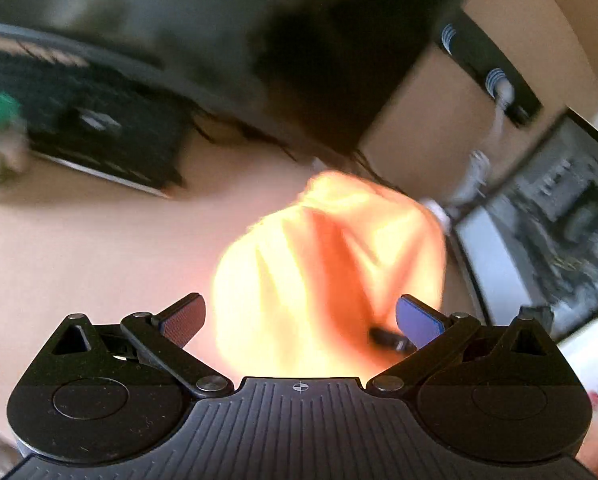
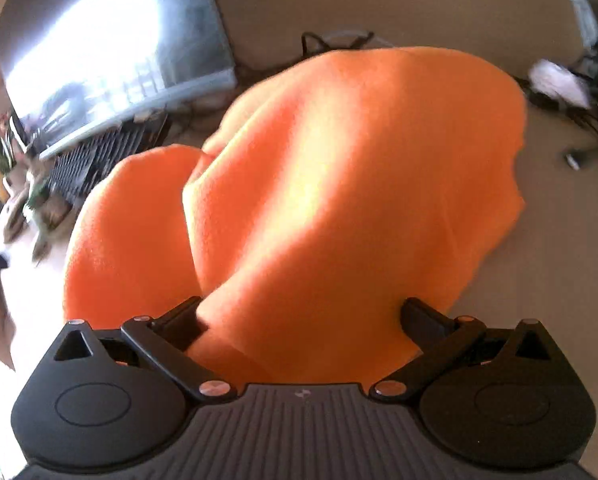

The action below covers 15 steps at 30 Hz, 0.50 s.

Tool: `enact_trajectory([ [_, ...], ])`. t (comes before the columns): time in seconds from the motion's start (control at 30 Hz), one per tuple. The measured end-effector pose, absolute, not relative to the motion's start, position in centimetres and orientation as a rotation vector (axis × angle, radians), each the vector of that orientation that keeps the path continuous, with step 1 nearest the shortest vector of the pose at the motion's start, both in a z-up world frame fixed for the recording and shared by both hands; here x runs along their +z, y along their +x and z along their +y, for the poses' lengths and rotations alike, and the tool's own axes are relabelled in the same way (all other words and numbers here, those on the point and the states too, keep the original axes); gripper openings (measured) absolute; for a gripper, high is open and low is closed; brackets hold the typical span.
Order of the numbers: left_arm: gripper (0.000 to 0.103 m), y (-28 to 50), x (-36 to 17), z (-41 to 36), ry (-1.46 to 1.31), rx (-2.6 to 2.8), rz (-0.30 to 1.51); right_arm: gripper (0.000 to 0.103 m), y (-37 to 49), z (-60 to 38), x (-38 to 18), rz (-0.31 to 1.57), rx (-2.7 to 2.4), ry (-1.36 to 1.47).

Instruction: Fold clothes

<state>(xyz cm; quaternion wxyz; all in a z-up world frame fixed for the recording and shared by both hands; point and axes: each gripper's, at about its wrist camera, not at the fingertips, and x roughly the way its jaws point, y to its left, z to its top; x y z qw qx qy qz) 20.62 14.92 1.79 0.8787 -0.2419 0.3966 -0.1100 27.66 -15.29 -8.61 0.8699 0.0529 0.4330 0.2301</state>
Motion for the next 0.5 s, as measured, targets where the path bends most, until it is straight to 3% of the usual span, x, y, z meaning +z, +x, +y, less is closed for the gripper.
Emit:
enact_trajectory([
  [0.23, 0.103, 23.2, -1.3, 11.9, -0.442, -0.285, 0.912, 0.103, 20.9, -15.2, -3.5, 0.735, 0.354, -0.134],
  [0.33, 0.102, 22.8, -1.7, 12.3, -0.428, -0.27, 0.91, 0.103, 20.1, -16.4, -1.7, 0.717, 0.339, -0.104],
  [0.5, 0.09, 23.1, -3.1, 13.0, -0.456, -0.253, 0.935, 0.103, 19.4, -15.2, -0.8, 0.718, 0.367, -0.07],
])
